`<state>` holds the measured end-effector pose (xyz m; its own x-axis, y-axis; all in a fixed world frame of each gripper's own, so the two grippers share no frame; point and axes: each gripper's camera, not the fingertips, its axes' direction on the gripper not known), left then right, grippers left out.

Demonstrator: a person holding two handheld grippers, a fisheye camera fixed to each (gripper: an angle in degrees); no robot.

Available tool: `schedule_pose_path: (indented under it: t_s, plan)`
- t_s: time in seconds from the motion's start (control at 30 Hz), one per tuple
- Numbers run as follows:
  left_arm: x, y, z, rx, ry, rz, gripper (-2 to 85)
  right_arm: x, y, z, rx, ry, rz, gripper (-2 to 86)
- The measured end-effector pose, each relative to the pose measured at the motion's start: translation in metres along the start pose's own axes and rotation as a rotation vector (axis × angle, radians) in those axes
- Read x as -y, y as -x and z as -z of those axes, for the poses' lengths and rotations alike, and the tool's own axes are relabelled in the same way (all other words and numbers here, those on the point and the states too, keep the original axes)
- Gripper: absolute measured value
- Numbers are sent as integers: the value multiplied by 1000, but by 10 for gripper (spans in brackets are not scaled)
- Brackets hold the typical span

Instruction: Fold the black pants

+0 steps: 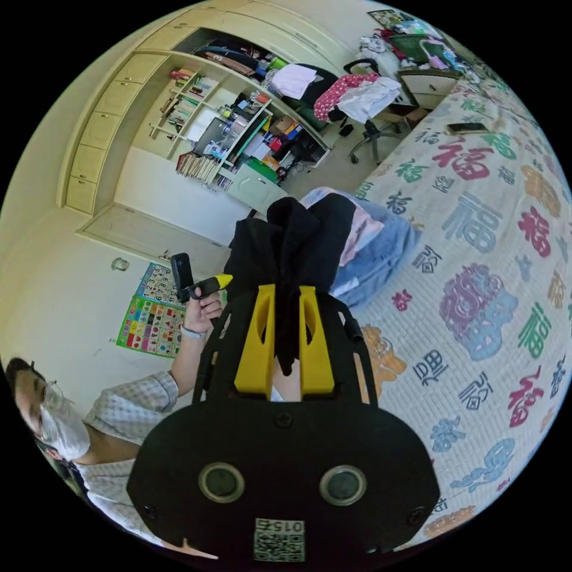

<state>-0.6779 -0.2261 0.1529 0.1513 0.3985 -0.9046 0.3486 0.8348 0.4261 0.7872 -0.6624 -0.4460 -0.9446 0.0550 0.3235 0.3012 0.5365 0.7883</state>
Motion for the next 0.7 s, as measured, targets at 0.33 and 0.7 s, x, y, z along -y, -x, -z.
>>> schedule_pose_path:
  t_s: [0.33,0.7]
  plan:
    - [122,115,90,-21,-84,285,67,192,46,-102,-297,118,-117,68]
    - [118,174,64,-21,-81,329,68,213,-13,-147,-219,174,-309,78]
